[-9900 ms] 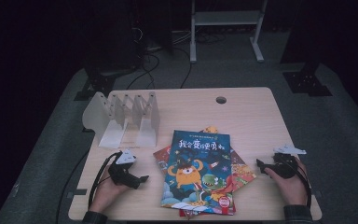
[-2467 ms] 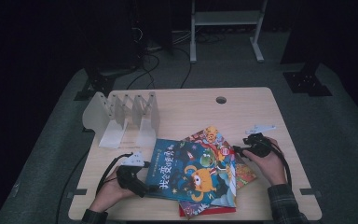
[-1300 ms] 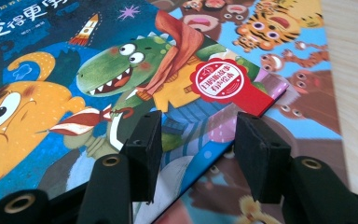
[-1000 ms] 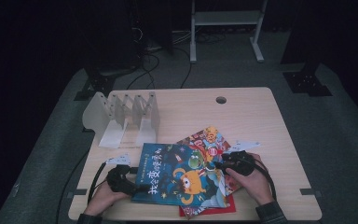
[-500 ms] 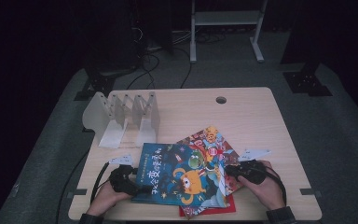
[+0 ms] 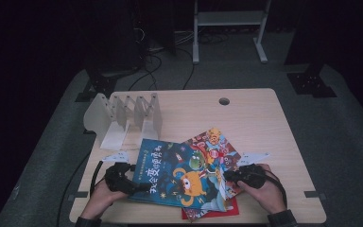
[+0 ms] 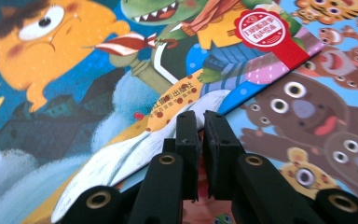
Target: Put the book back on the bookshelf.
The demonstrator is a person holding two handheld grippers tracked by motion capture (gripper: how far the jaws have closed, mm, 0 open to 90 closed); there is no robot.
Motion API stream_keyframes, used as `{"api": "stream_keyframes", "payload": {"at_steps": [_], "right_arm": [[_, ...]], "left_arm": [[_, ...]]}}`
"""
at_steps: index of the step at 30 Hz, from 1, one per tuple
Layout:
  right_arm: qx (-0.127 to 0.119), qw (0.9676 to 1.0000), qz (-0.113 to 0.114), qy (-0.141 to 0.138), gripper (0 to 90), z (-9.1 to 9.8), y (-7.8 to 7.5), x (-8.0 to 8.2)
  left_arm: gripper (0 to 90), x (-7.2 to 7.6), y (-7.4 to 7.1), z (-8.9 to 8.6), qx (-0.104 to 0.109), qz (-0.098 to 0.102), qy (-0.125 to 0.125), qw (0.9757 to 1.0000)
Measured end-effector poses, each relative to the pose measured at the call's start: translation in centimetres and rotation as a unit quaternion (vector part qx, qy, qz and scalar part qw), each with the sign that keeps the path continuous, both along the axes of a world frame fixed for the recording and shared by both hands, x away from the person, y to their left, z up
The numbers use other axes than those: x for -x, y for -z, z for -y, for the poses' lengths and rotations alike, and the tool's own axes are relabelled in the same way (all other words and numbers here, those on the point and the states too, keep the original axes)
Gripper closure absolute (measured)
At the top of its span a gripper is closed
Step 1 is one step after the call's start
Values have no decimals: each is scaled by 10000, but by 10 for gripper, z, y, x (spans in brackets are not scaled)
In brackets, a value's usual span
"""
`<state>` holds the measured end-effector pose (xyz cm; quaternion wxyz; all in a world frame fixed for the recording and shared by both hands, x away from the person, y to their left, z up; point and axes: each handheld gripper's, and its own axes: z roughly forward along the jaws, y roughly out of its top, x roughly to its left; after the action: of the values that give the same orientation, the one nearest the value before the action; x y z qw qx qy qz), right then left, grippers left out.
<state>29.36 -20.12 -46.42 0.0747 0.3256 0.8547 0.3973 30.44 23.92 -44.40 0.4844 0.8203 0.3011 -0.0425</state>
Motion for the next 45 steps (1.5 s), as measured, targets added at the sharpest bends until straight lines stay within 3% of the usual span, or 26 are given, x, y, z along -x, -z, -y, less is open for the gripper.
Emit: {"api": "stream_keyframes", "payload": {"at_steps": [4, 11, 19, 21, 22, 23, 26, 39, 45], "right_arm": [[31, 9999, -6, -113, 835, -3, -1, 2], [40, 9995, -53, -307, 835, -8, -2, 5], [51, 9990, -86, -443, 836, -10, -2, 7], [64, 9988, -97, -475, 838, -11, -2, 8], [71, 9988, -84, -486, 838, -11, -2, 8], [66, 9988, -100, -481, 841, -11, -3, 8], [59, 9986, -125, -508, 842, -13, -3, 8], [48, 9972, -127, -739, 849, -28, -3, 8], [31, 9963, -138, -844, 847, -38, -4, 8]], "left_arm": [[0, 2, -17, 0, -25, 191, 29, 9998], [1, -4, -45, 5, -113, 280, 73, 9995], [86, -14, -70, 9, -347, 201, 145, 9991], [137, -18, -76, 9, -379, 162, 151, 9990], [192, -19, -80, 7, -396, 262, 149, 9988], [264, -20, -83, 6, -334, 335, 185, 9987], [365, -26, -93, 6, -214, 334, 292, 9988], [496, -53, -123, 16, -515, 117, 322, 9981], [557, -66, -140, 21, -665, -171, 466, 9965]]}}
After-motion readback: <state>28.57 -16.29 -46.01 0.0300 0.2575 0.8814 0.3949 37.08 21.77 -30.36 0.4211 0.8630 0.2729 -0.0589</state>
